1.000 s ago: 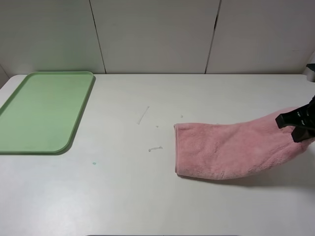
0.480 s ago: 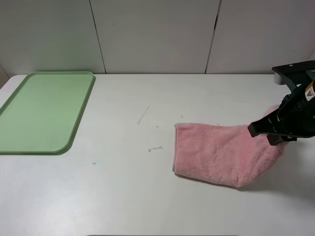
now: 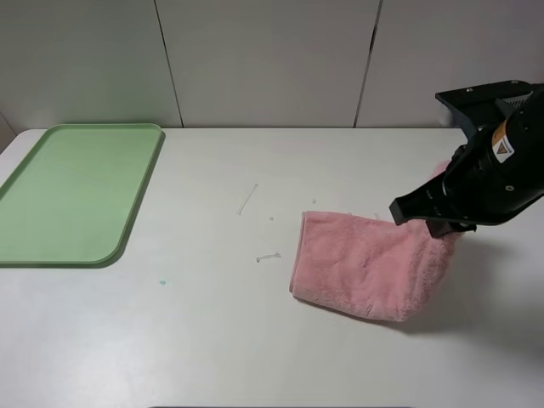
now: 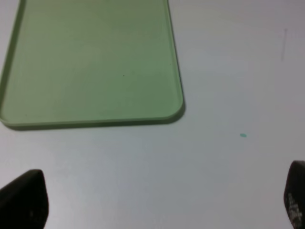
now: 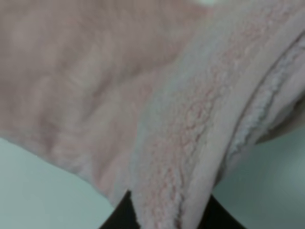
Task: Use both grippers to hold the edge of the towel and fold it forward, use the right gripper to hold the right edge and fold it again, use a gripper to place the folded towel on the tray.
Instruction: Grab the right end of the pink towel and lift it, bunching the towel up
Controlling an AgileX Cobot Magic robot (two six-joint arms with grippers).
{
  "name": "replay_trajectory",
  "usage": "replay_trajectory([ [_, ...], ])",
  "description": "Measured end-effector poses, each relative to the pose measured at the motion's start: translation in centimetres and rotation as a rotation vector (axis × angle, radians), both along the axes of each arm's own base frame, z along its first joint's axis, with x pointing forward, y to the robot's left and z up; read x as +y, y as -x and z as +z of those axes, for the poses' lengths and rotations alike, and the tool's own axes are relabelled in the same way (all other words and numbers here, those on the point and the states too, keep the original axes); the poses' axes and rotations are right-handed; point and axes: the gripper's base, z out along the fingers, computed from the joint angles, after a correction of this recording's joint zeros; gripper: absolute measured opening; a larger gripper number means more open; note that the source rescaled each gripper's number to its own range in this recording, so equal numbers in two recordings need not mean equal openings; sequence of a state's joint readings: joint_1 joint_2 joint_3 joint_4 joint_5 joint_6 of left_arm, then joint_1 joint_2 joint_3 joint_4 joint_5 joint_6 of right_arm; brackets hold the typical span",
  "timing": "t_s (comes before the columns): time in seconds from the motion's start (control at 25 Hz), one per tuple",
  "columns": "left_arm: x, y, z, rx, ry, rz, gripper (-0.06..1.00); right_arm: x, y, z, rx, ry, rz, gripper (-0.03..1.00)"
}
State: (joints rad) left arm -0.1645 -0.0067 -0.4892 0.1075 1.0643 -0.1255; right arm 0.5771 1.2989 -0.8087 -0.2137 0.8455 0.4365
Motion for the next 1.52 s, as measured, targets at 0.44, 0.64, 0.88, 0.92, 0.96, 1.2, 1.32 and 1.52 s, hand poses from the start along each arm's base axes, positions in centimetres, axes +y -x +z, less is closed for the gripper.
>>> replay_trajectory([
  [0.44,0.0,0.0,0.0,0.0,0.0,0.0,1.0,2.7,-0.7,-2.8,0.075,0.023,0.017,0.1],
  [0.64,0.0,0.0,0.0,0.0,0.0,0.0,1.0,3.8,-1.1,-4.3,0.095,0.013,0.031,0.1],
  [0.88,0.0,0.0,0.0,0.0,0.0,0.0,1.0,5.7,-1.2,-5.5,0.075,-0.037,0.044,0.1],
  [0.92,0.0,0.0,0.0,0.0,0.0,0.0,1.0,6.0,-1.1,-5.7,0.071,-0.045,0.049,0.1],
  [0.96,0.0,0.0,0.0,0.0,0.0,0.0,1.0,6.3,-1.1,-5.8,0.069,-0.052,0.055,0.1],
  [1.2,0.0,0.0,0.0,0.0,0.0,0.0,1.0,8.1,-0.7,-6.5,0.053,-0.112,0.085,0.1],
  [1.32,0.0,0.0,0.0,0.0,0.0,0.0,1.0,8.6,-0.7,-6.8,0.046,-0.14,0.081,0.1],
  [1.52,0.0,0.0,0.0,0.0,0.0,0.0,1.0,9.0,-0.9,-7.0,0.029,-0.168,0.083,0.1],
])
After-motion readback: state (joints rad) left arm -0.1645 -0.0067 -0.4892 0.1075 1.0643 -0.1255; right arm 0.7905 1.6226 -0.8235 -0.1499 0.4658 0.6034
